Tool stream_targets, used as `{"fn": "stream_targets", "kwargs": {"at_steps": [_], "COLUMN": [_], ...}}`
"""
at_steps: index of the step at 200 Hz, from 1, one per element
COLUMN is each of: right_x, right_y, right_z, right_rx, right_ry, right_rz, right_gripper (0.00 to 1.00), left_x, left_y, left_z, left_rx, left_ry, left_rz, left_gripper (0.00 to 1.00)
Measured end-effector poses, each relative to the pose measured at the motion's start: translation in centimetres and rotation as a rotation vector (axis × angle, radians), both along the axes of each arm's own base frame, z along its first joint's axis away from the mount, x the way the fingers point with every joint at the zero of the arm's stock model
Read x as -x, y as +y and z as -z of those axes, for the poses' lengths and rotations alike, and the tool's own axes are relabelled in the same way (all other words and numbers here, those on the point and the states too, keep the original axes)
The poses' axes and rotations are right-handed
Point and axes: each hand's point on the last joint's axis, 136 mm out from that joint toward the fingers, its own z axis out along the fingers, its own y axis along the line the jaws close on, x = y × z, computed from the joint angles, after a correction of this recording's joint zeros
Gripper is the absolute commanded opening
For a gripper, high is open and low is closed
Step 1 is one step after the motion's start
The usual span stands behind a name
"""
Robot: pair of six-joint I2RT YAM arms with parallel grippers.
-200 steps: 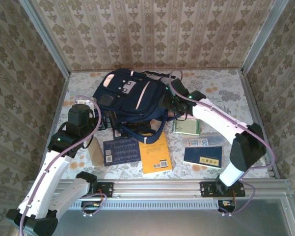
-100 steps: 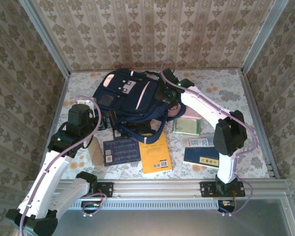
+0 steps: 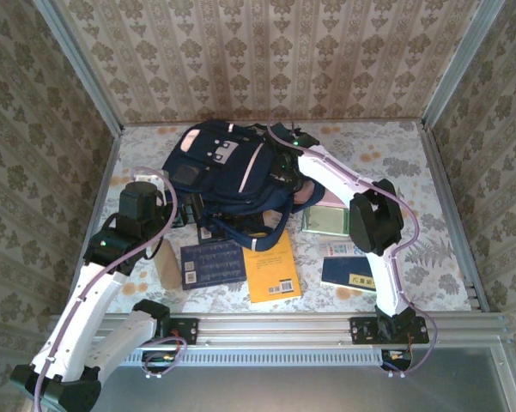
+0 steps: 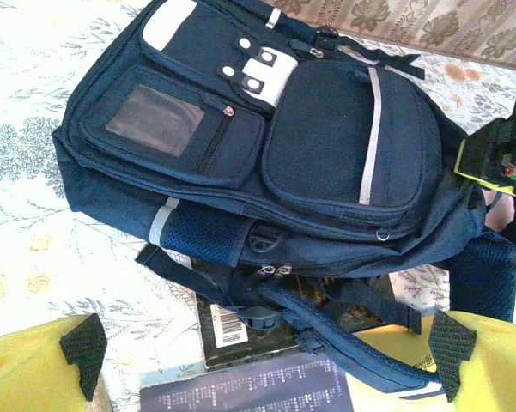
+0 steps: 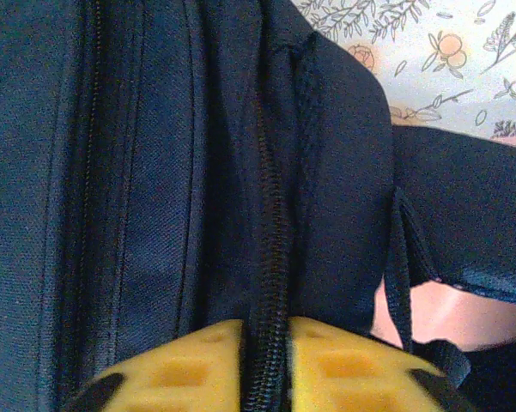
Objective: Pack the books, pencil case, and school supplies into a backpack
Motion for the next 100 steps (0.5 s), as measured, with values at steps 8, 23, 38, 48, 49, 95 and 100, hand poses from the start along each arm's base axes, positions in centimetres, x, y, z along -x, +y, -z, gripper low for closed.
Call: {"fn": "stream_targets", "kwargs": {"at_steps": [8, 23, 38, 48, 49, 95, 100], "right_x": [-0.1, -0.3, -0.4, -0.4, -0.4, -0.2, -0.1], "right_y": [0.1, 0.3, 0.5, 0.5, 0.6, 1.2, 1.4], "right_z": [-0.1, -0.7, -1.0, -1.1, -1.1, -4.3, -5.2], "right_rx": [0.0, -0.001, -0.005, -0.009, -0.01, -0.079, -0.099], "right_ry": [-0.002, -0.01, -0.018, -0.018, -0.018, -0.063, -0.075], "right_rz": [-0.008, -0.03, -0.038, -0.041, -0.041, -0.052, -0.053], "right_gripper": [0.0, 0.0, 0.0, 0.0, 0.0, 0.0, 0.0], "left_x": [0.0, -0.1, -0.1, -0.2, -0.2, -0.3, -0.3], "left_y": [0.0, 0.0, 0.0, 0.1, 0.1, 0.4, 0.5], "left_z": [0.0, 0.1, 0.3, 0.3, 0.3, 0.4, 0.4], "left_rx": [0.0, -0.002, -0.004, -0.005, -0.005, -0.014, -0.016], "left_ry": [0.001, 0.004, 0.009, 0.011, 0.011, 0.008, 0.008], "left_rz": [0.0, -0.001, -0.001, -0.005, -0.005, -0.02, -0.024], "left_gripper": [1.0, 1.0, 1.0, 1.0, 1.0, 1.0, 1.0]}}
